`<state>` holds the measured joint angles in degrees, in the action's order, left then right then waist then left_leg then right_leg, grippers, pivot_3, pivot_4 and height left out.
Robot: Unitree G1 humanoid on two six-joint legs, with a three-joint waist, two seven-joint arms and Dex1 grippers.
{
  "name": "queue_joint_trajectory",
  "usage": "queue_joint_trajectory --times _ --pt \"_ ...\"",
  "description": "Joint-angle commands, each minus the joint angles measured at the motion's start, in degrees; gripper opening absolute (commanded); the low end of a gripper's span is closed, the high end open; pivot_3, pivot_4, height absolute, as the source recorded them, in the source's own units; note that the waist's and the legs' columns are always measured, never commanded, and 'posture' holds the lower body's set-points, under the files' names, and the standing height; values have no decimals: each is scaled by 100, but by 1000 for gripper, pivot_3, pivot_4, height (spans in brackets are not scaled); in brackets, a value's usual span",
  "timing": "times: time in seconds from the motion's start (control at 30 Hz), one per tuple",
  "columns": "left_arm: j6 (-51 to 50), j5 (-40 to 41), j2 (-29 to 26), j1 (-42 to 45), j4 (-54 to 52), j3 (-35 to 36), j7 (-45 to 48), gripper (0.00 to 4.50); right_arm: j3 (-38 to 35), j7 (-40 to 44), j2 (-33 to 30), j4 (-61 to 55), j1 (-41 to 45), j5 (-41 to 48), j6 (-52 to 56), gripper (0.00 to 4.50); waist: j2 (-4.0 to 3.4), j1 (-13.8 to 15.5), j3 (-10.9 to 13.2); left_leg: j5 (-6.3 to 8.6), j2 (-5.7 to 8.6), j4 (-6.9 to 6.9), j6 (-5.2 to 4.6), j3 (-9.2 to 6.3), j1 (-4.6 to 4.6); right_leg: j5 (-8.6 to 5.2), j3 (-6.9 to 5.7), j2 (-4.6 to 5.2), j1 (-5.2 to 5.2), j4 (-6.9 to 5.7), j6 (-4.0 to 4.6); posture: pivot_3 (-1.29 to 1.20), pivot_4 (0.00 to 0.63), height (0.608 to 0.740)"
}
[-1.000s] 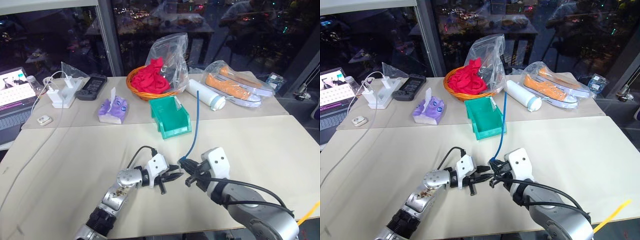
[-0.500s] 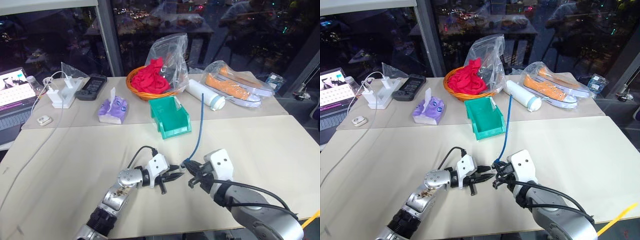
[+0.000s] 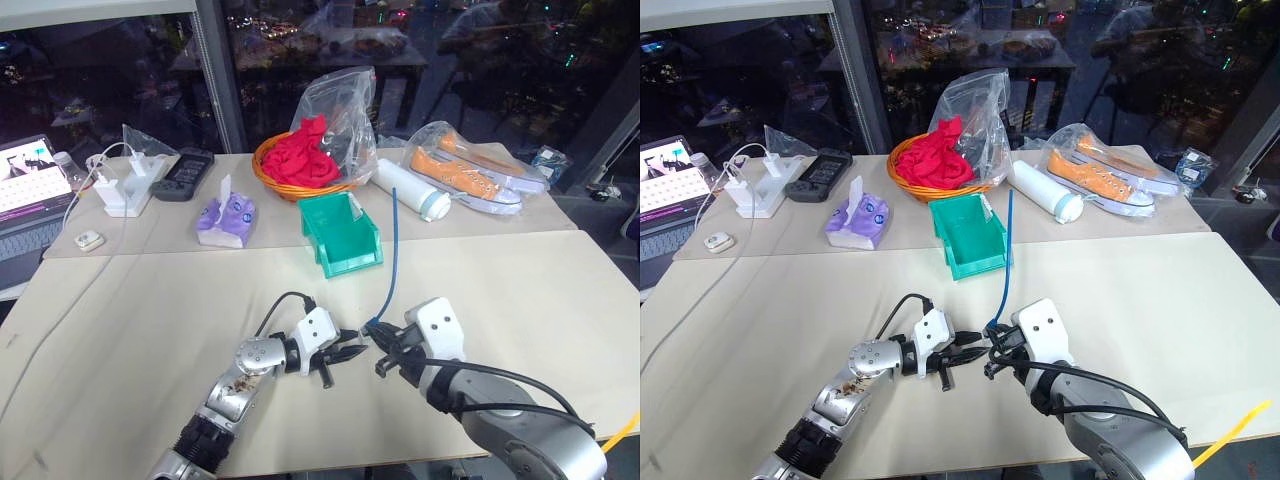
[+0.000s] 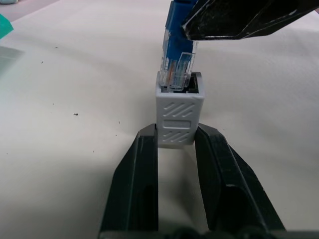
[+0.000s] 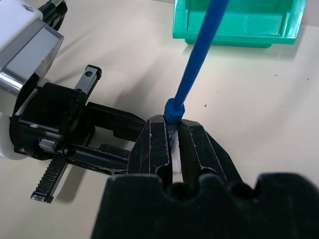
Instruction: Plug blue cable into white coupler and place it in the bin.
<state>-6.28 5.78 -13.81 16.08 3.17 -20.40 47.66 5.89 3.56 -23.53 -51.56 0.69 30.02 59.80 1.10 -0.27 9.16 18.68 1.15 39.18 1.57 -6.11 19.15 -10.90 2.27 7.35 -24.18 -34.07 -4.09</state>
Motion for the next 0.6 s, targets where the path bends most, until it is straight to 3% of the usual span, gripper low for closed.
queue_joint_trajectory --times 0.03,0.6 --pt "-6 -33 39 8 -53 -59 -35 606 -71 19 38 -108 18 1 90 0 0 0 0 0 0 0 0 0 0 0 0 0 0 0 0 0 150 732" --pt "-69 -24 -8 -36 -147 -60 -13 606 -99 -85 -14 -132 109 -179 540 0 -3 -4 -3 0 0 0 0 0 -2 0 0 0 1 0 0 0 150 732"
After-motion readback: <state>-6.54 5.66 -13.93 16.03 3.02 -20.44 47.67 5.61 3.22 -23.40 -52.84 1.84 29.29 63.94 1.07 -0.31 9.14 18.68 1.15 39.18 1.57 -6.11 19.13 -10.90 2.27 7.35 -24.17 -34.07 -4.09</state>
